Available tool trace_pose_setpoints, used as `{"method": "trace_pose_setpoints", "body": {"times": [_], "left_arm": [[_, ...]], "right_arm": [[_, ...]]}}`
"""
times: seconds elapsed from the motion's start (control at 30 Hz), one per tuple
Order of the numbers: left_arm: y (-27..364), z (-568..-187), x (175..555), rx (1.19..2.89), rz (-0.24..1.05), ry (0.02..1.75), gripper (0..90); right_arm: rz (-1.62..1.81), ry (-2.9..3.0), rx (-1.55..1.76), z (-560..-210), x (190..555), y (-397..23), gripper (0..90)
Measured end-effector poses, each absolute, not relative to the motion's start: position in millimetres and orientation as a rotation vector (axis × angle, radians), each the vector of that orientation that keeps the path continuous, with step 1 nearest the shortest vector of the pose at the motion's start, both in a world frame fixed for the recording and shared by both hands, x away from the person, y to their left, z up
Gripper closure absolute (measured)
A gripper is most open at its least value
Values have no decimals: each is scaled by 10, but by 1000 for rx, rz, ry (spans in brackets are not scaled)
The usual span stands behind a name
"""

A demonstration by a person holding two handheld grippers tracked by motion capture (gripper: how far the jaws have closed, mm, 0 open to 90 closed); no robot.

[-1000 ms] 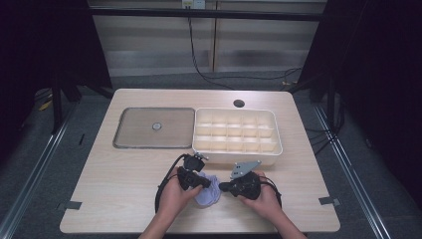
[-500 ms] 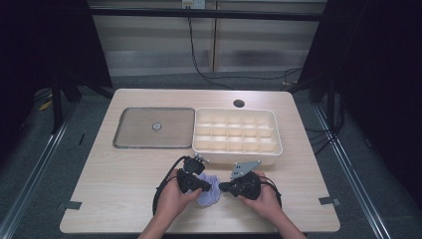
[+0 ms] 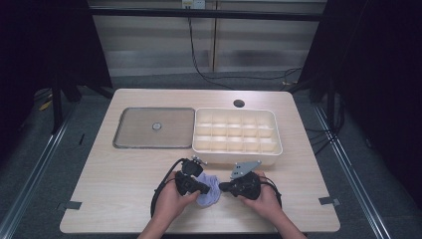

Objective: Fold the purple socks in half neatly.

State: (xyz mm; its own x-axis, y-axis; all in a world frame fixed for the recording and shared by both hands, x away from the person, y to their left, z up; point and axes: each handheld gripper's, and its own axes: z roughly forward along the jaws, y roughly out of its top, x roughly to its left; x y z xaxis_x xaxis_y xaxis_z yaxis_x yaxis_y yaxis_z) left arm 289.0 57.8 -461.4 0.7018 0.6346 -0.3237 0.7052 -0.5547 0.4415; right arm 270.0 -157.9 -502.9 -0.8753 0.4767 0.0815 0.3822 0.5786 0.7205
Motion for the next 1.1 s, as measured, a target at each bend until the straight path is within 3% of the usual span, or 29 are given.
{"method": "trace_pose_setpoints", "body": {"times": [0.63,1.1], "left_arm": [[804,-4478,3004,2298,-154,1102,658],[939,-4508,3038,2255,-163,1173,617]], "right_arm": [[1185,2684,737,-5032,2698,-1580,883],[1185,2683,735,-5032,2697,-1580,883]]}}
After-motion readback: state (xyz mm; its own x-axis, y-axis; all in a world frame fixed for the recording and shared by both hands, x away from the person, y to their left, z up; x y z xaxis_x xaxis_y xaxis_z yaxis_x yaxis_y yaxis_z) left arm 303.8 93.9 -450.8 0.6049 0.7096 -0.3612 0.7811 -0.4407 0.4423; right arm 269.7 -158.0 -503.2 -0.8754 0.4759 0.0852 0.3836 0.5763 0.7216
